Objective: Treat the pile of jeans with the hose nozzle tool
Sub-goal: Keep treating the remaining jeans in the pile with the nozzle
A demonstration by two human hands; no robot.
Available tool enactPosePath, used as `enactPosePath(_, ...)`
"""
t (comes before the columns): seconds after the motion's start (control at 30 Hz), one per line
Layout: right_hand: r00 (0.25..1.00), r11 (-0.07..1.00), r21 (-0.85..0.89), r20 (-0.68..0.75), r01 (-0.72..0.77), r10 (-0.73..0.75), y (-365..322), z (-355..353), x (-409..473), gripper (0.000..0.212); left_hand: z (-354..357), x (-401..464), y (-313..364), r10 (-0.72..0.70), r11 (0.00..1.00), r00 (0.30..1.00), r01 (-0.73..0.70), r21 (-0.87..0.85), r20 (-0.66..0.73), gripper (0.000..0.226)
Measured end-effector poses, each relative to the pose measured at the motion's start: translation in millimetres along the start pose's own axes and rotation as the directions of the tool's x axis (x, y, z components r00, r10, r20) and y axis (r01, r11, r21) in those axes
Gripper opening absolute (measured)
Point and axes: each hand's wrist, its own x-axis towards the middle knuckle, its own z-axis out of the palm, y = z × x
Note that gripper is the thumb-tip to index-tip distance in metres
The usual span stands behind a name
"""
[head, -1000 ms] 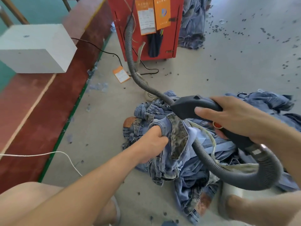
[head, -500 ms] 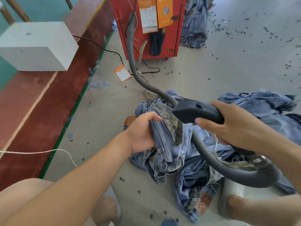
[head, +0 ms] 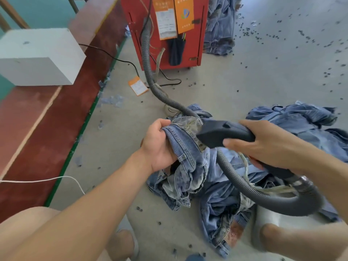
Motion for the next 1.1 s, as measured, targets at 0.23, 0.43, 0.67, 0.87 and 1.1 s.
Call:
enactPosePath(0.23,0.982,1.000,-0.002,-0.186,-0.026,0.025,-1,18,15,0.025,-3,-9,-3,-0.102,0.994,0.979,0.107,-0.019,0.179,0.074)
enactPosePath(0.43,0.936,0.912,0.400,-0.274,-0.096,0.219,5,16,21,0.043,14,-19,-11,-0.168,0.984,0.971,0.153,0.095,0.169,0.078)
enactPosePath(0.67,0.913,0.913,0.370,-0.289,-0.170,0.287,5,48,44,0.029,19,-22,-9,-0.201,0.958,0.976,0.178,0.225,0.083,0.064)
enactPosePath(0.87,0.862,0.855,0.505,-0.376,-0.117,0.340,6,20,48,0.023,-1,-27,-8,-0.076,0.886,0.954,0.199,0.419,-0.291,0.016)
enactPosePath(1.1,0.856,0.812,0.571,-0.356,-0.117,0.374,3,26,50,0.019,-5,-35,-20,0.091,0.968,0.971,-0.138,-0.210,-0.221,0.043)
